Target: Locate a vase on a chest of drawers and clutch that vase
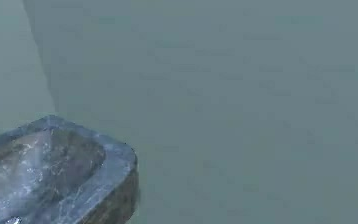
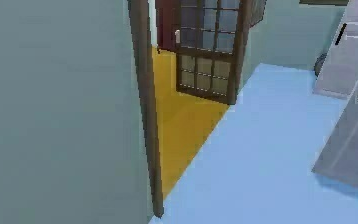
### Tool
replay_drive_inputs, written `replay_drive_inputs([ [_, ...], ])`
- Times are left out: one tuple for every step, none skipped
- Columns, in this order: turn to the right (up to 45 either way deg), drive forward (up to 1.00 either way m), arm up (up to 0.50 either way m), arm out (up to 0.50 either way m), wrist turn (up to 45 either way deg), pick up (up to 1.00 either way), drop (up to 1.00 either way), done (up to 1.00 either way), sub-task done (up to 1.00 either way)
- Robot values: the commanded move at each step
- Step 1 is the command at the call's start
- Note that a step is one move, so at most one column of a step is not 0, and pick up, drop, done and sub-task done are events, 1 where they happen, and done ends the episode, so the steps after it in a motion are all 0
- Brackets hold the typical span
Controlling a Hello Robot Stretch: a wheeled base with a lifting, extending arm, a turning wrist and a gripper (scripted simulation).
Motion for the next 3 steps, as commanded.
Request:
replay_drive_inputs([
  [45.0, 0.0, 0.0, 0.0, 0.0, 0.0, 0.0, 0.0, 0.0],
  [45.0, 0.0, 0.0, 0.0, 0.0, 0.0, 0.0, 0.0, 0.0],
  [30.0, 0.0, 0.0, 0.0, 0.0, 0.0, 0.0, 0.0, 0.0],
])
